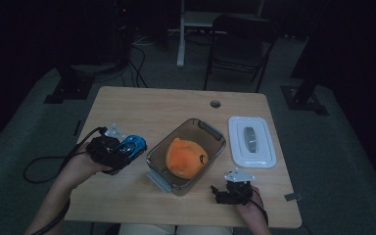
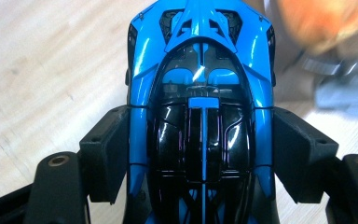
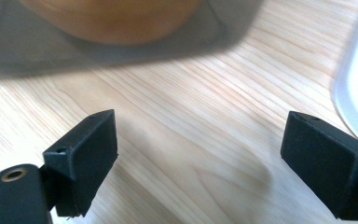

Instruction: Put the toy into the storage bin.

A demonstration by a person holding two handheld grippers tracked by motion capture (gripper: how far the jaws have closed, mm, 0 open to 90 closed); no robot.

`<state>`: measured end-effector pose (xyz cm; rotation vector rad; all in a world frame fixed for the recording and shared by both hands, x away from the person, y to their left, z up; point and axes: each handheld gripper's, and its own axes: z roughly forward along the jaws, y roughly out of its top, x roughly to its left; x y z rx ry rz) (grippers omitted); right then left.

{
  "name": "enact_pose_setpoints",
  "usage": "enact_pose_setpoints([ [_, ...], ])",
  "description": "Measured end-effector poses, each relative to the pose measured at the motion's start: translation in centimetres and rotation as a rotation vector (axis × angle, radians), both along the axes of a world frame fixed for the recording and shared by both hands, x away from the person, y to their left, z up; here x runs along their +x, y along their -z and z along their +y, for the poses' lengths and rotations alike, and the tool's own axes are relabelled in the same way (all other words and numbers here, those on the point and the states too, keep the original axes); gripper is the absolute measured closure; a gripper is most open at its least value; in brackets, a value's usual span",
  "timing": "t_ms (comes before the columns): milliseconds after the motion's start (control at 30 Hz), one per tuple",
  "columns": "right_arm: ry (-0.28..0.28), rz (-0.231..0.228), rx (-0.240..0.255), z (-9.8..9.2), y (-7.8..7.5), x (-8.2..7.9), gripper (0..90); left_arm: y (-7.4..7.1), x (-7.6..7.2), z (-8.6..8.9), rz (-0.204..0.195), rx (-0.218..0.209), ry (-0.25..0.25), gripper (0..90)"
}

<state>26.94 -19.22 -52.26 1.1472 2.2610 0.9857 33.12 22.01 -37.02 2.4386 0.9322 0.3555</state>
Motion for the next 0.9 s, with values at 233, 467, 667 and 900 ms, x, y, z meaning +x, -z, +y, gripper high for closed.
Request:
enact_pose_setpoints([
  [233, 0.033, 0.009, -0.004, -1.6, 0.2, -0.1, 10.6, -2.2, 0.6, -2.2, -0.04, -0.026, 0.028, 28.8],
  [467, 0.028, 0.011, -0.006, -1.5, 0.3, -0.1, 10.6, -2.9, 1.5, -5.9, -0.047, -0.015, 0.096, 28.8],
  [667, 0.028, 0.016, -0.008, -1.6, 0.4, 0.0, 10.6, -3.0, 2.4, -9.3, -0.033, -0.025, 0.132, 28.8],
  [900, 0.024, 0.017, -0.009, -1.6, 0.4, 0.0, 10.6, -2.6, 3.5, -12.6, -0.019, -0.038, 0.152, 28.8],
])
